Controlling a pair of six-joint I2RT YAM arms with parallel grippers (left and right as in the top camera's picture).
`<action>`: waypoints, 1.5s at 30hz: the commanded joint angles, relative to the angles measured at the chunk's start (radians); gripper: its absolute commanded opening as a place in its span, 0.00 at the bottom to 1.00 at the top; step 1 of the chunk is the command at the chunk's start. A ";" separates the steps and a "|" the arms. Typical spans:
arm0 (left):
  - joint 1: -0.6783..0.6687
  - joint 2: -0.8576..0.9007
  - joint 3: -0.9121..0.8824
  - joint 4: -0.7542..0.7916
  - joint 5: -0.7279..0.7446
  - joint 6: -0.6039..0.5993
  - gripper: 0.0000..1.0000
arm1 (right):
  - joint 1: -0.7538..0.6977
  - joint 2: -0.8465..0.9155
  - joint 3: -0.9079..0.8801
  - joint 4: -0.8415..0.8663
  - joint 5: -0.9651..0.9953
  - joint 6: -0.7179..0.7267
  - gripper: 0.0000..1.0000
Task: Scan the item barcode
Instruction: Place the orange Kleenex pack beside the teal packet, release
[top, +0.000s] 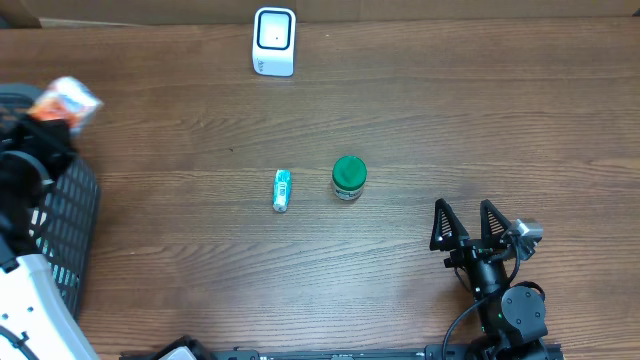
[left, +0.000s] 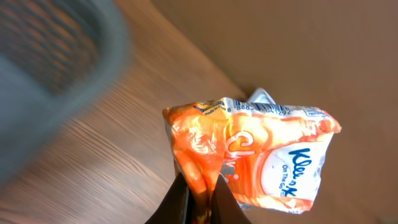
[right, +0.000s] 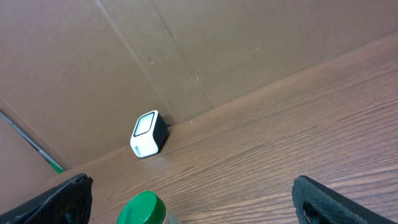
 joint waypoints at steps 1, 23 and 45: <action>-0.186 -0.008 -0.018 -0.031 -0.042 0.036 0.04 | 0.006 -0.008 -0.011 0.006 -0.002 0.000 1.00; -0.583 -0.007 -0.592 0.256 -0.204 -0.148 0.04 | 0.006 -0.008 -0.011 0.006 -0.002 0.000 1.00; -0.677 0.270 -0.845 0.702 -0.208 -0.308 0.06 | 0.006 -0.008 -0.011 0.006 -0.002 0.000 1.00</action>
